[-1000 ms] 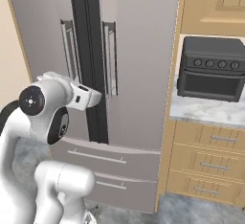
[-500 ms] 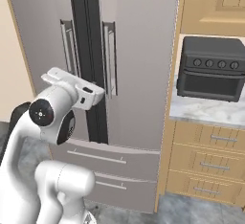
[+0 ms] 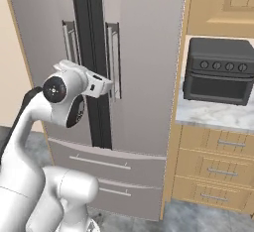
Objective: Retrieve the chicken drumstick from the fridge and place it on the saucepan with marinade on the stove.
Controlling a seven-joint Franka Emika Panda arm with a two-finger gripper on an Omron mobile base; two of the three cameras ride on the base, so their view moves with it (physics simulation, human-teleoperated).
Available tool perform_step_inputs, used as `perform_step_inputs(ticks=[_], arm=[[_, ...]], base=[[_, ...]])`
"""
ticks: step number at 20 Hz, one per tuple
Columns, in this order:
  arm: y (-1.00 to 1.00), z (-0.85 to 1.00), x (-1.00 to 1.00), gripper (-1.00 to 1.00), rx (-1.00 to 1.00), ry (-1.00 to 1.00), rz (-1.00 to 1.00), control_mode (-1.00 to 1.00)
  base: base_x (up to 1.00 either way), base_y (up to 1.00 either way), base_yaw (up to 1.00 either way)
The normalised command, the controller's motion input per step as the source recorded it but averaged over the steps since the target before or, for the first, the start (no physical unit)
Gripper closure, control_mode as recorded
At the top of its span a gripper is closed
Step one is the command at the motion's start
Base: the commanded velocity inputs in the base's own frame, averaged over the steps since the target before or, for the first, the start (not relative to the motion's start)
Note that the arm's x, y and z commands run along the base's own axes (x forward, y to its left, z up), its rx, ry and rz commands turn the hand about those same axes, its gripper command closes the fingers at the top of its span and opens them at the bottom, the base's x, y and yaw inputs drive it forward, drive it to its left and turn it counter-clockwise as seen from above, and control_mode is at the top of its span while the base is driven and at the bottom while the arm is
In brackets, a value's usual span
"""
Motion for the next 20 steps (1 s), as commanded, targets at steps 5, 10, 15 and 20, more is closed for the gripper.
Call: perform_step_inputs(ticks=[5, 10, 15, 20], arm=[[0.0, -0.01, 0.75, -1.0, 0.0, 0.07, 0.0, -1.0], [0.0, -0.1, 0.69, -1.0, 0.0, 0.0, 0.0, -1.0], [-0.08, -0.14, 0.49, -1.0, 0.0, -0.07, 0.0, -1.0], [-0.1, -0.05, 0.54, -1.0, 0.0, -0.04, 0.0, -1.0]], base=[[0.0, 0.0, 0.0], [0.0, 0.0, 0.0], [0.0, 0.0, 0.0], [0.0, 0.0, 0.0]])
